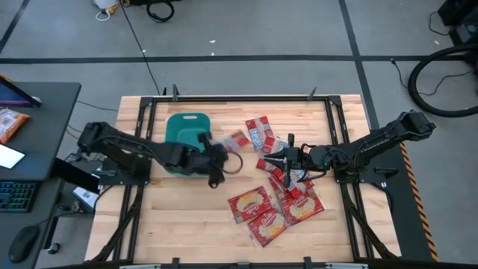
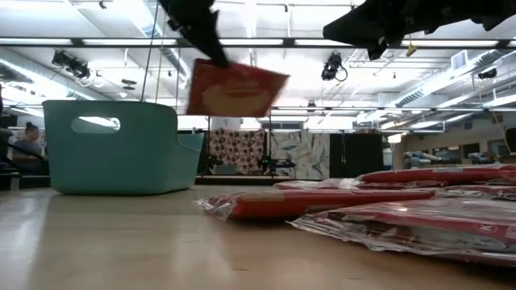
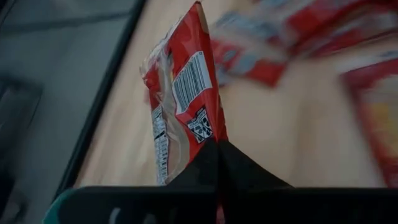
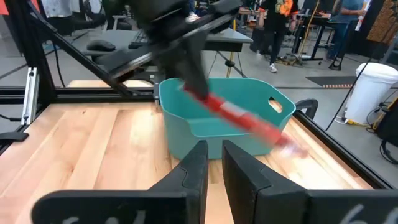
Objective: Sort popcorn bags into baskets
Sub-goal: Put the red popcorn bag into the green bin
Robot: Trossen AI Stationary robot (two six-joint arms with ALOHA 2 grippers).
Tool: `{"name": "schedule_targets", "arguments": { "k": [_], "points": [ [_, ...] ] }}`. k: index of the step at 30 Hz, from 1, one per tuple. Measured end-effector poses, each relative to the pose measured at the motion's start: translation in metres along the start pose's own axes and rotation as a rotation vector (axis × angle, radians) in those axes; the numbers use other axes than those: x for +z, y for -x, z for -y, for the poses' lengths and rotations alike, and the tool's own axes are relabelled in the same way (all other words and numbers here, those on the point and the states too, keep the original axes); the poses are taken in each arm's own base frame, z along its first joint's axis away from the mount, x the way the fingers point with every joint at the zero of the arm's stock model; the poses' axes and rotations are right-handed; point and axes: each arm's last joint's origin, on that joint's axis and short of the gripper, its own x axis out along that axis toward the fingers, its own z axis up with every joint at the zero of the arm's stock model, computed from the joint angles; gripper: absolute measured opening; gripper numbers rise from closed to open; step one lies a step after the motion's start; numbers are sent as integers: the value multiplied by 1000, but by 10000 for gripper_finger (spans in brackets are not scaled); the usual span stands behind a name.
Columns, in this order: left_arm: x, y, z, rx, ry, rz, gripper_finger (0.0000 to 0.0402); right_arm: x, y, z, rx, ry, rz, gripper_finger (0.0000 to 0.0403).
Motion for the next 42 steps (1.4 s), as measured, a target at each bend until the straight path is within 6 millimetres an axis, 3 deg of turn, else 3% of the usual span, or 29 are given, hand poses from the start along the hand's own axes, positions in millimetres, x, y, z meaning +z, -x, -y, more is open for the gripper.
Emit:
{"name": "schedule_targets", "arguments": {
  "k": [5, 10, 23, 34, 42],
  "points": [
    [-16, 8, -27, 105, 118, -138, 1, 0, 0, 0, 0, 0, 0, 52],
    [-33, 9, -40, 179, 194, -307, 1, 0, 0, 0, 0, -1, 2, 52],
    [-73, -26, -56, 203, 310, -570, 4, 1, 0, 0, 0, 2, 13, 52],
    [-78, -30, -60, 203, 322, -595, 11, 1, 0, 0, -1, 13, 12, 52],
    [-77, -31, -59, 196, 351, -590, 78, 1, 0, 0, -1, 13, 13, 52]
  ]
}}
